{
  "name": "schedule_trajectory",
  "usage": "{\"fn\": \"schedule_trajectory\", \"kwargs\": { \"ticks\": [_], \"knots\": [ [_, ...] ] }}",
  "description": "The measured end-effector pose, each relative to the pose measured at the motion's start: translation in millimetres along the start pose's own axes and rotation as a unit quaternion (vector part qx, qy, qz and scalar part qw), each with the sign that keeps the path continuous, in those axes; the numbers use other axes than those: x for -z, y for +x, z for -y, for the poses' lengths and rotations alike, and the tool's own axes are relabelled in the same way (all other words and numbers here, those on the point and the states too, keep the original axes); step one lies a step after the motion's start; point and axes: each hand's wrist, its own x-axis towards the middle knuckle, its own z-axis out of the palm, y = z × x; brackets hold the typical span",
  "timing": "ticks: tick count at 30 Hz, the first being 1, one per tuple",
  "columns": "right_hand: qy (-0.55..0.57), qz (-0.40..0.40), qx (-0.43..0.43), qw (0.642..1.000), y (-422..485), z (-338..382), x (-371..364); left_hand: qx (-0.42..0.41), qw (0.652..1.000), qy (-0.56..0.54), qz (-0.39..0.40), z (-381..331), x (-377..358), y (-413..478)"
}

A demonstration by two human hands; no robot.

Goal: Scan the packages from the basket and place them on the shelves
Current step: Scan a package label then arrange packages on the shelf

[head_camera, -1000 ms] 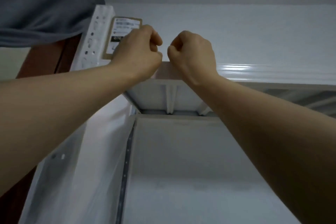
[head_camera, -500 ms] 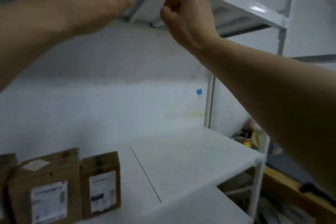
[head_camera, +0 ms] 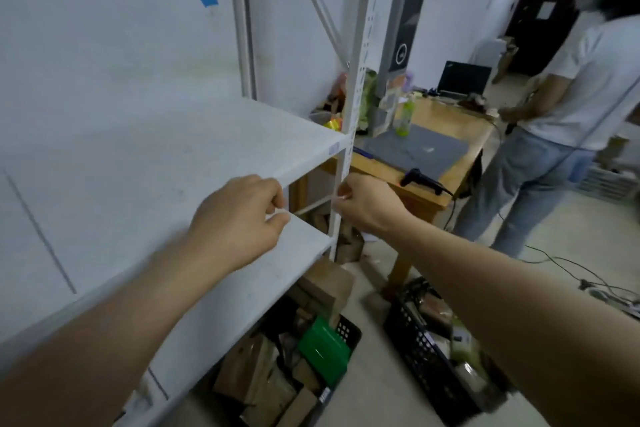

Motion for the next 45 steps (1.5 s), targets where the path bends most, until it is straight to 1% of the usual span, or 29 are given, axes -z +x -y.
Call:
{"fn": "schedule_trajectory", "kwargs": {
  "ticks": [2,7,11,16,19,22,27,30,32,34,37,42,45],
  "knots": [
    [0.009,0.048,-0.079,0.996,11.7,-47.3,-16.4,0.016,0.997,-0.04,0.062,1.4,-55.4,14.8],
    [0.02,0.111,-0.209,0.971,36.7,-150.4,-43.2,0.053,0.974,-0.104,0.193,-9.7,-159.8,58.8],
    [0.042,0.137,-0.273,0.951,45.0,-218.6,-54.1,0.061,0.961,-0.103,0.251,-22.4,-221.8,95.3],
    [0.05,0.125,-0.361,0.923,40.3,-304.0,-57.2,0.079,0.933,-0.115,0.333,-51.5,-290.0,116.8],
    [0.05,0.14,-0.391,0.908,44.4,-357.2,-51.2,0.102,0.918,-0.13,0.361,-78.3,-331.4,127.6],
    [0.047,0.158,-0.401,0.901,56.4,-412.3,-38.2,0.127,0.91,-0.136,0.37,-115.1,-368.8,144.5],
    [0.042,0.176,-0.365,0.913,85.4,-501.5,-8.5,0.181,0.898,-0.155,0.371,-194.0,-429.3,170.6],
    [0.026,0.202,-0.356,0.912,98.8,-551.1,5.0,0.209,0.884,-0.179,0.378,-241.8,-462.6,180.7],
    [0.026,0.205,-0.357,0.911,106.3,-579.3,11.1,0.233,0.87,-0.197,0.387,-265.4,-484.0,183.0],
    [0.022,0.216,-0.362,0.907,113.9,-604.7,12.8,0.253,0.859,-0.212,0.39,-281.3,-504.4,183.8],
    [0.026,0.236,-0.373,0.897,124.9,-630.6,8.5,0.265,0.853,-0.229,0.386,-296.1,-528.1,191.0],
    [0.023,0.257,-0.386,0.886,151.7,-659.3,-4.6,0.286,0.829,-0.248,0.411,-305.3,-580.3,229.2],
    [0.023,0.262,-0.385,0.885,175.6,-680.2,-14.3,0.287,0.826,-0.256,0.412,-315.3,-608.6,252.7]
  ]
}}
